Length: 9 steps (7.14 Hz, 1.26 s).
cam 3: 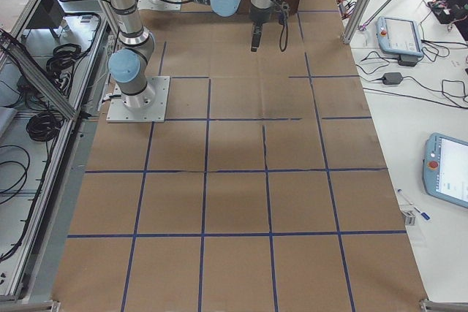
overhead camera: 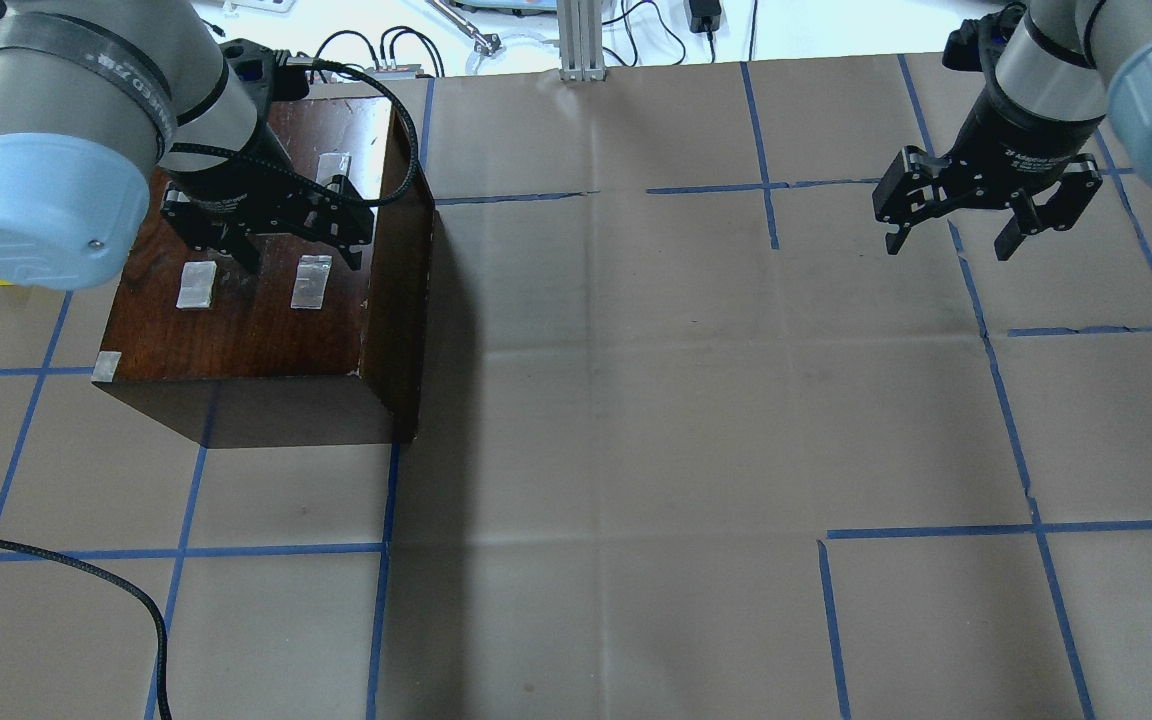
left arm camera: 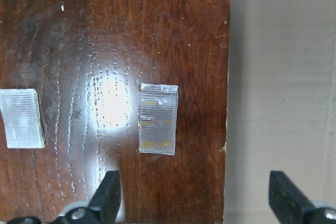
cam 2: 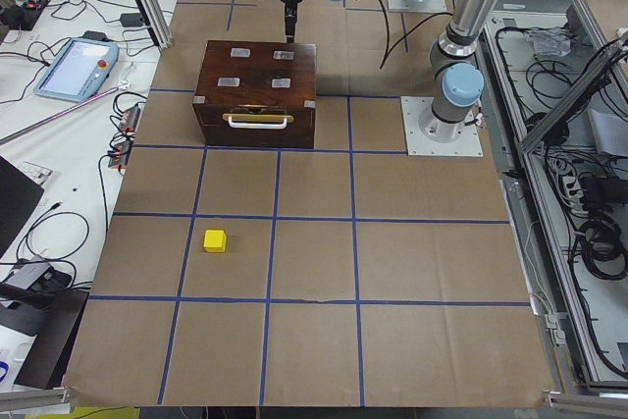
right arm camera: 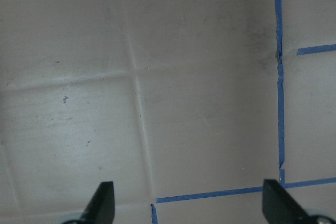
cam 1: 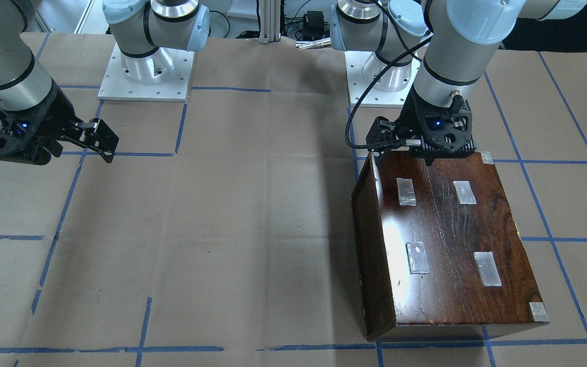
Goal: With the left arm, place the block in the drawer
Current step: 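Move the left gripper from above the cabinet toward the drawer handle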
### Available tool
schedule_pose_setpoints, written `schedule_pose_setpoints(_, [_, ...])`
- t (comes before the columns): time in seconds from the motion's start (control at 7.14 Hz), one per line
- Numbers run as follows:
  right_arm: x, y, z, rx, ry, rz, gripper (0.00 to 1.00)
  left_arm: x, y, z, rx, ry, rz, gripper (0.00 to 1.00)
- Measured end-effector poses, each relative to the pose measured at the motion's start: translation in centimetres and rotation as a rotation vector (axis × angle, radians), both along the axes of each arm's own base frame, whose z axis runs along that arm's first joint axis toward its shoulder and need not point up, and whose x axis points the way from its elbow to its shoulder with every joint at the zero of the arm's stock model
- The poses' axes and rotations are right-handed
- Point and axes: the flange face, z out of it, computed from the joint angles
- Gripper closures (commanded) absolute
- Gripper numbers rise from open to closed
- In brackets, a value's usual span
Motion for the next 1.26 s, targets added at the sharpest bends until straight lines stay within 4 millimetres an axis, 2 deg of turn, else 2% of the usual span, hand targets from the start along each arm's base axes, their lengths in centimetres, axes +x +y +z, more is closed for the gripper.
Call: schedule_pose_setpoints(1.26, [0.0,0.0,0.0,0.0,0.0,-0.001,0.0,0.6,0.2,1.3,-0.017,-0.007,-0.004,0.01])
